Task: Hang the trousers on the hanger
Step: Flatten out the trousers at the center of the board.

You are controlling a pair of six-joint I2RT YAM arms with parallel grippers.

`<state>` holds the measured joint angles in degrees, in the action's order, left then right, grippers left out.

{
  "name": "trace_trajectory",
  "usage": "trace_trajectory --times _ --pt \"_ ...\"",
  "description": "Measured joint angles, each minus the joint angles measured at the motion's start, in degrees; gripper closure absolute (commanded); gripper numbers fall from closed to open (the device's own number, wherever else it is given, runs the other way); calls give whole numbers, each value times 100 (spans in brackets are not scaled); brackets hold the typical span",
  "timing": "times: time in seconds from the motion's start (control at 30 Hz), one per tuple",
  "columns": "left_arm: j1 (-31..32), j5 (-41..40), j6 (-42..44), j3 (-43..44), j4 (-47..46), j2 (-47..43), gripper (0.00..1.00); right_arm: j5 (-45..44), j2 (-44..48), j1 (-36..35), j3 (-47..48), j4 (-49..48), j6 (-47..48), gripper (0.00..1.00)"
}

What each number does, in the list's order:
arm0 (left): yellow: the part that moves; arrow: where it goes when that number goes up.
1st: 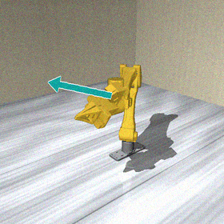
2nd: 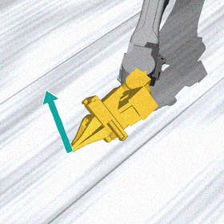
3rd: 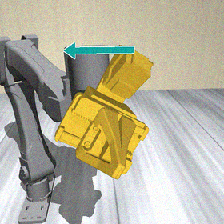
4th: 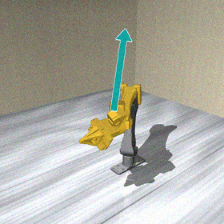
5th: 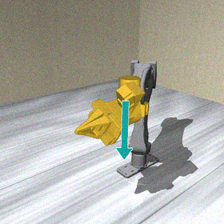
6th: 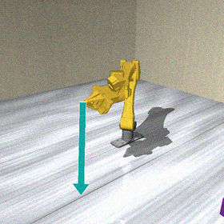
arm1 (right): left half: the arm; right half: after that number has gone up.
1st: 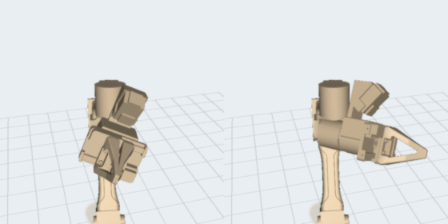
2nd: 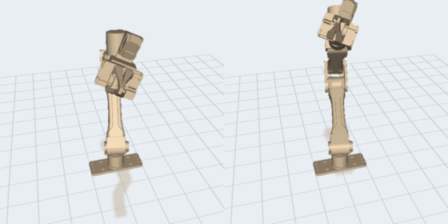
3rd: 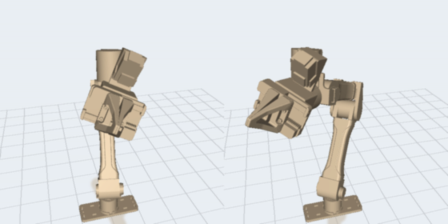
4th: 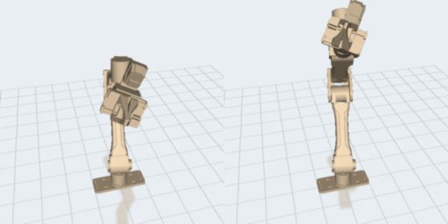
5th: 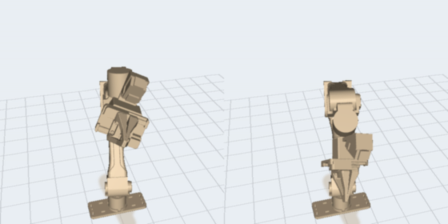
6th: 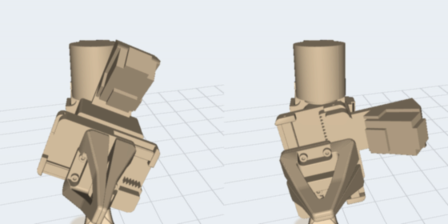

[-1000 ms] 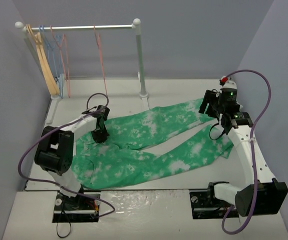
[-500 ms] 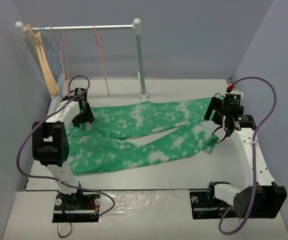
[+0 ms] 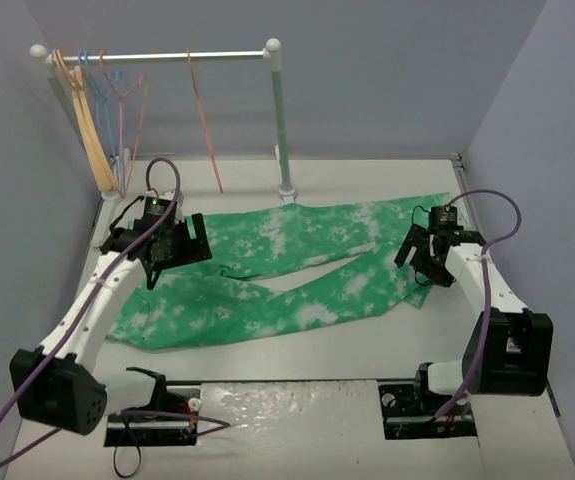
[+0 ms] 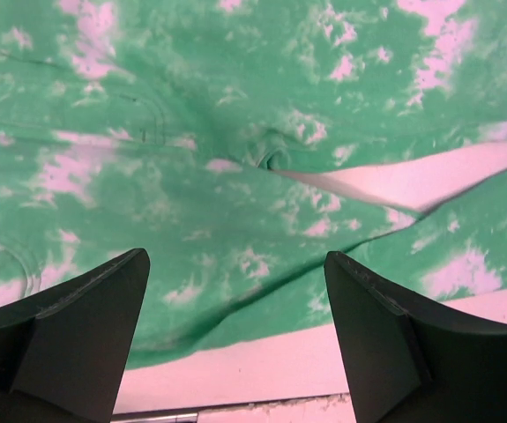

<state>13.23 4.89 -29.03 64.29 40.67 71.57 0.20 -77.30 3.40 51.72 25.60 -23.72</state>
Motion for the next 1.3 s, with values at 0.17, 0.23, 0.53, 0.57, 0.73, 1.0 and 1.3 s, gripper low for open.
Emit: trace_trajectory --times 0.17,0.23,0.53,0.57,0.73,1.0,1.3 --pt "-7 108 5 -232 402 -842 22 25 -66 0 -372 -309 -451 15" --pt "-7 113 14 -234 497 -1059 22 23 -96 0 -494 -422 -605 16" --pt "-7 185 68 -234 734 -1234 22 -5 -612 0 -577 -1179 -957 47" --pt "-7 205 78 -234 739 -1239 22 -28 -630 0 -577 -1249 -953 56" --pt "-7 299 103 -234 761 -1244 22 -172 -660 -7 -370 -1356 -821 100" --pt "-7 386 185 -51 899 -1244 22 -74 -178 -1115 877 -1421 112 98" --pt "-7 449 288 267 843 -1195 22 12 2462 -2977 -115 -956 -184 24"
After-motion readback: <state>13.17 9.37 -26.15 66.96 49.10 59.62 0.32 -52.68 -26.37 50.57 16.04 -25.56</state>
